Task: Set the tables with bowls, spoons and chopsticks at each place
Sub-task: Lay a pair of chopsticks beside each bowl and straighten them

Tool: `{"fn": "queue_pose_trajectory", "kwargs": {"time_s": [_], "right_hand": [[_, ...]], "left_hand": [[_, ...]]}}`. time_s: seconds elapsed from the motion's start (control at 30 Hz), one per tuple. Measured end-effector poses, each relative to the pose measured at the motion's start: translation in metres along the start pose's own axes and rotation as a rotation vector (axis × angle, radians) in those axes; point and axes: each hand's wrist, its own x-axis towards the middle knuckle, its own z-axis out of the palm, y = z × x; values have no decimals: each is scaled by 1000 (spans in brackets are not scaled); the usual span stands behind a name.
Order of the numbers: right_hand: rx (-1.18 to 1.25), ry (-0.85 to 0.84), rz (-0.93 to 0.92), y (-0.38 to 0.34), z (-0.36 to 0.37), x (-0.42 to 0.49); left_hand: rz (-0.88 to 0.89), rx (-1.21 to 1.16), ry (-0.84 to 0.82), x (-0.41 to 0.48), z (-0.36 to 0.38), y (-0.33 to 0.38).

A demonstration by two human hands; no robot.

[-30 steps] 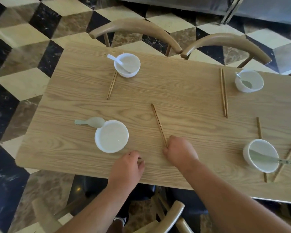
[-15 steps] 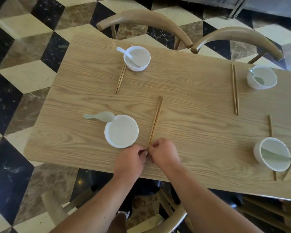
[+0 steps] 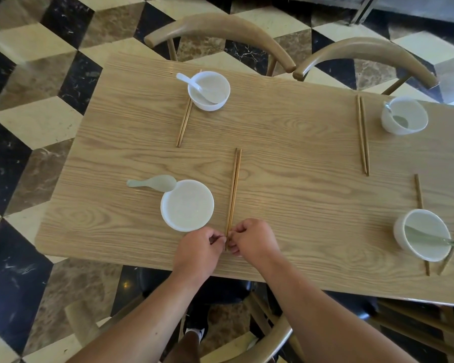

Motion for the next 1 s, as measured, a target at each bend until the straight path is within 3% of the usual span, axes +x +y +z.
{"fn": "queue_pose_trajectory", "kwargs": {"time_s": [0.23, 0.37, 0.43, 0.5, 0.6, 0.67, 0.83, 1.0], "right_hand": [[-5, -12, 6, -4, -1, -2], [-204, 85, -116, -16, -8, -17], [-249, 166, -199, -33, -16, -28], [-280, 218, -321, -61, -16, -34], [-395, 192, -543, -108, 1, -31], [-546, 106, -653, -138, 21, -25], [-875, -33, -664, -187, 63, -11], [-1013, -39, -611, -185, 78, -3]], "left_hand": [[37, -13, -20, -2, -2, -3], [76, 1, -131, -14, -18, -8], [132, -12, -63, -26, -32, -15], [120, -99, 147, -32, -56, -19], [-181, -415, 384, -15, -95, -17], [-409, -645, 423, 11, -118, -19], [-653, -1108, 201, 59, -148, -23], [-676, -1122, 64, 80, -152, -22]]}}
